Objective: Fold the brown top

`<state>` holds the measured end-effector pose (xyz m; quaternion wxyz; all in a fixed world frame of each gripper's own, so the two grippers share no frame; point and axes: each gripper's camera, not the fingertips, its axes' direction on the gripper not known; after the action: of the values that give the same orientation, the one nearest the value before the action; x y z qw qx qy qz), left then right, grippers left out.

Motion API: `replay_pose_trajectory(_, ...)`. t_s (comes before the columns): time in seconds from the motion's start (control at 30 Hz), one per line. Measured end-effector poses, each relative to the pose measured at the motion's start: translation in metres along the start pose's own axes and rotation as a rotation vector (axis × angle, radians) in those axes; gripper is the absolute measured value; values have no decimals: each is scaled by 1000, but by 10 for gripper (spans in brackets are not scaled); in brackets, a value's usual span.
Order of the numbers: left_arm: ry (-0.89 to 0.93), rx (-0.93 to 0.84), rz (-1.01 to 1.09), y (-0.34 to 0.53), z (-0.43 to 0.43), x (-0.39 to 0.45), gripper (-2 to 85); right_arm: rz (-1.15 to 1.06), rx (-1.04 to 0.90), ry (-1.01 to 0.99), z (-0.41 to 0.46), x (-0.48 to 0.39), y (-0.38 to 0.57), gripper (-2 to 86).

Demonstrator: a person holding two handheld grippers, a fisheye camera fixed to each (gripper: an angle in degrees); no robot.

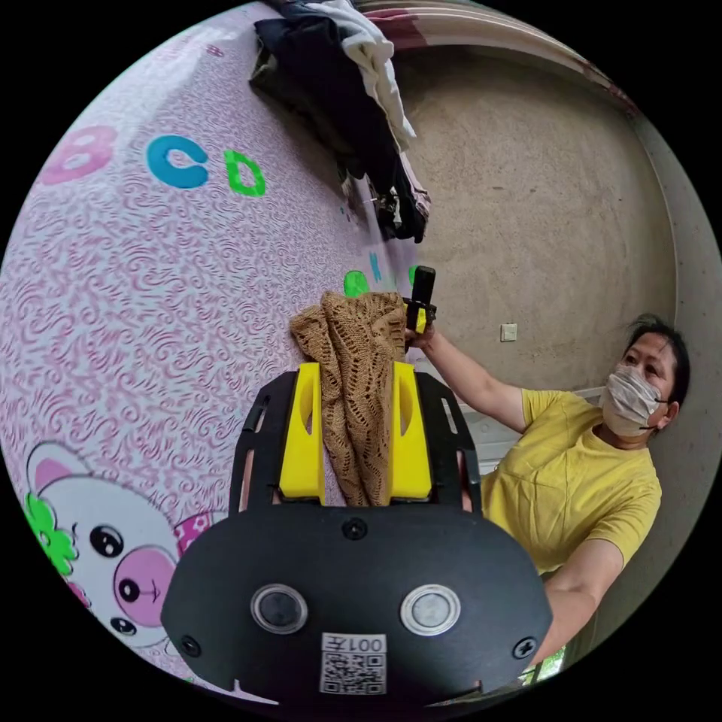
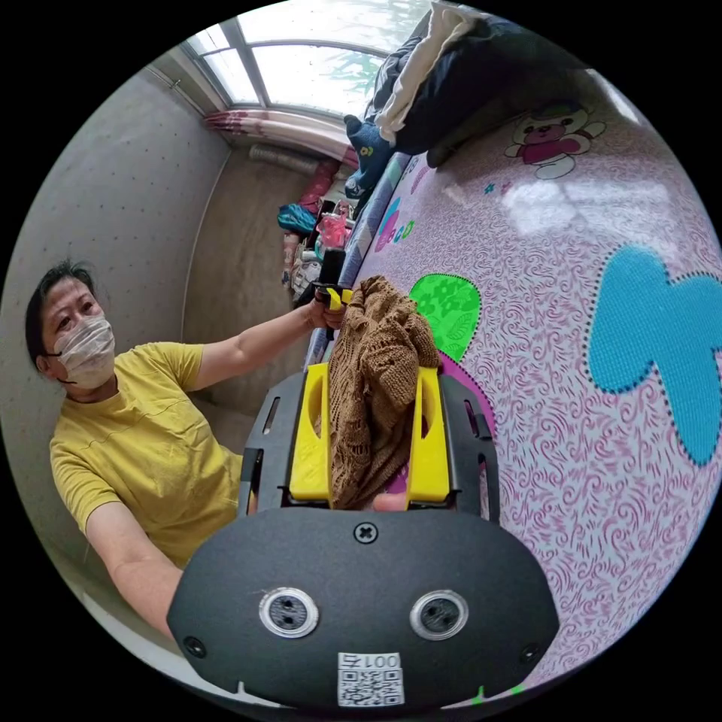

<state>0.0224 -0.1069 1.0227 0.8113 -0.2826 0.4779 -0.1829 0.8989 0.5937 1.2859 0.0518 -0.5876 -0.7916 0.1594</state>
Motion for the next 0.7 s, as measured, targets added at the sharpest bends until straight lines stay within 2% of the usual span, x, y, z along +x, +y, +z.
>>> replay_pose_trajectory(0.17,28,-21,11,-18,18,3,82,-25,-53,-17,16,2,-22,128)
replay_pose_trajectory(0.37,10,0,11,-30,23,4,69,10,34,3,-4,14,-16,79)
replay_pose_trajectory(0.7,-123,28,93,-50,40,20,16,2,87,73,-10,16,-20,25)
